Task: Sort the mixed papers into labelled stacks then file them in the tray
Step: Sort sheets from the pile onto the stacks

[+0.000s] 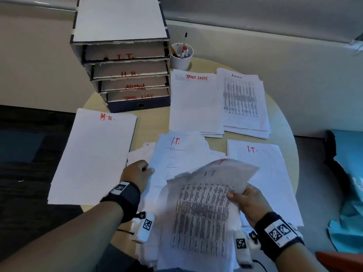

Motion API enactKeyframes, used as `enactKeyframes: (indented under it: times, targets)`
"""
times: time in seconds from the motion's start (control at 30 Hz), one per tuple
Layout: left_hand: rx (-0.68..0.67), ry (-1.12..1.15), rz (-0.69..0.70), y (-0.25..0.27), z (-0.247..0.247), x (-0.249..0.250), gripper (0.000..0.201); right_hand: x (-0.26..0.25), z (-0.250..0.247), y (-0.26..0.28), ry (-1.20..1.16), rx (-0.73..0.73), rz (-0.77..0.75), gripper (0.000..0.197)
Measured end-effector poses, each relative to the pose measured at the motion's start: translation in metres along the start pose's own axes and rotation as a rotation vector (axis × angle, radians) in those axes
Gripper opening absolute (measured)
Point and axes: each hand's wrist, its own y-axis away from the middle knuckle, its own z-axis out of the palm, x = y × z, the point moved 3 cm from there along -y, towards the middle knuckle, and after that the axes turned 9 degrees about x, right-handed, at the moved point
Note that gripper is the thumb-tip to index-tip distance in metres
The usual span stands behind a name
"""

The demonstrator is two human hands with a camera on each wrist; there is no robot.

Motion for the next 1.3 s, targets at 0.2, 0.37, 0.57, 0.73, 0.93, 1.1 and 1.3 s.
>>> enactKeyframes:
  times: [0.2,0.37,0.57,0.73,0.93,1.1,1.3]
  targets:
    - [0.020,-0.012,0.067,0.003,-0.016,-0.002,0.030,-0.017,0.008,0.011,0.134,0.012,-0.094,0.019]
    - [0.090,0.072,-0.015,0.009,-0.027,-0.003,0.012,-0.026,0.012,0.025,0.187,-0.060,-0.217,0.022]
    - [0.008,0.218,0.003,0.010,-0.028,-0.007,0.019,-0.029,0.013,0.025,0.213,-0.057,-0.257,0.018]
    - [-0.308,0.545,-0.025,0.023,-0.030,0.008,0.024,-0.031,0.010,0.026,0.102,-0.052,-0.217,0.026]
    - [-0.632,0.619,-0.096,0.035,-0.030,0.022,0.033,0.006,0.013,0.011,0.680,0.037,-0.040,0.024]
    - [-0.165,-0.056,-0.064,-0.001,-0.013,0.024,0.039,-0.043,0.027,0.023,0.241,0.156,-0.226,0.014]
    - [-0.200,-0.248,-0.119,-0.002,0.016,0.030,0.074,-0.037,0.027,0.013,0.509,0.306,-0.244,0.025]
